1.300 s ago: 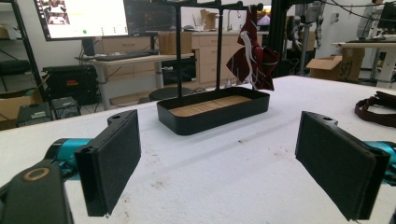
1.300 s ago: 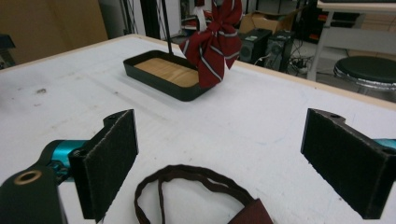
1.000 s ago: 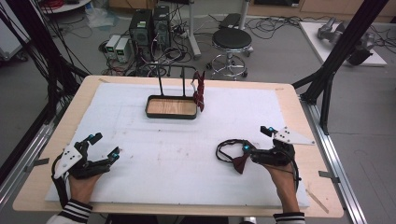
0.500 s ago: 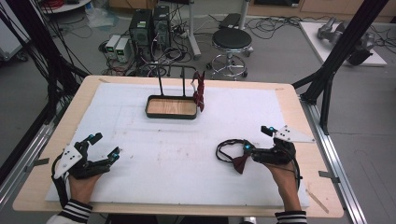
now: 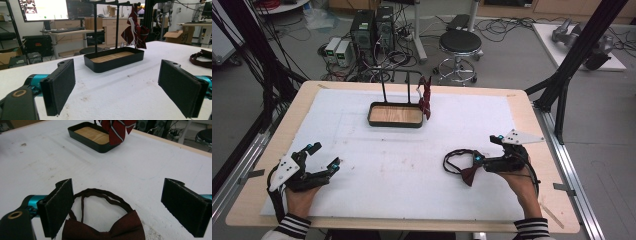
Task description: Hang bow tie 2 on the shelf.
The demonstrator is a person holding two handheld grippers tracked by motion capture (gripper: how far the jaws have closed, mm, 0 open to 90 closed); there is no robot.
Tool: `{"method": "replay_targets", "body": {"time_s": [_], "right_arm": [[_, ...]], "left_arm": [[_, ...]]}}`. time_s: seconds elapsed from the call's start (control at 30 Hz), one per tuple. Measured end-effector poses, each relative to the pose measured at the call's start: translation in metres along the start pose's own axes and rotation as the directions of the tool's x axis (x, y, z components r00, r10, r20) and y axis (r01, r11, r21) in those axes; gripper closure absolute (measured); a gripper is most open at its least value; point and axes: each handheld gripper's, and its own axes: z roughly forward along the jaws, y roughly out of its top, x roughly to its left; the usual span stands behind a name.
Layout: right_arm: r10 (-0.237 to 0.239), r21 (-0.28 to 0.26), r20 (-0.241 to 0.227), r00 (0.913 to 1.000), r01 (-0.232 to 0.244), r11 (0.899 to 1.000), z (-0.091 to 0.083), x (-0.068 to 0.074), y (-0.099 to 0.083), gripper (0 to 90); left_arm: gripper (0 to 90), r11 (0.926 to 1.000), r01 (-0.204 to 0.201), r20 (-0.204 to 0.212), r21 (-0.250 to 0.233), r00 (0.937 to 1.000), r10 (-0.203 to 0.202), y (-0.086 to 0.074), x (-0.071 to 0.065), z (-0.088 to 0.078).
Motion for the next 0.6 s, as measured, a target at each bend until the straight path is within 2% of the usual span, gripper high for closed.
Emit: {"method": "replay_targets", "body": {"time_s": [0.13, 0.33, 0.5, 0.6], "right_arm": [[-0.005, 0.047, -0.006, 1.0000, 0.005, 0.999, 0.005, -0.005, 0.000, 10.3], [-0.021, 0.131, -0.024, 0.9995, 0.024, 0.991, 0.015, -0.012, -0.001, 10.4], [-0.033, 0.211, -0.049, 0.9983, 0.043, 0.977, 0.025, -0.016, -0.002, 10.6], [-0.028, 0.238, -0.078, 0.9965, 0.046, 0.970, 0.029, -0.020, -0.004, 13.4]], "left_arm": [[14.7, 1.0000, 0.001, 0.000, 0.000, 1.0000, -0.001, 0.000, 0.000, 0.000], [14.7, 1.0000, 0.002, 0.000, 0.000, 1.0000, -0.002, 0.000, 0.001, 0.000], [14.7, 1.0000, 0.004, 0.001, 0.001, 1.0000, -0.004, 0.000, 0.001, 0.000], [14.7, 1.0000, 0.004, 0.001, 0.001, 1.0000, -0.004, 0.000, 0.001, 0.000]]}}
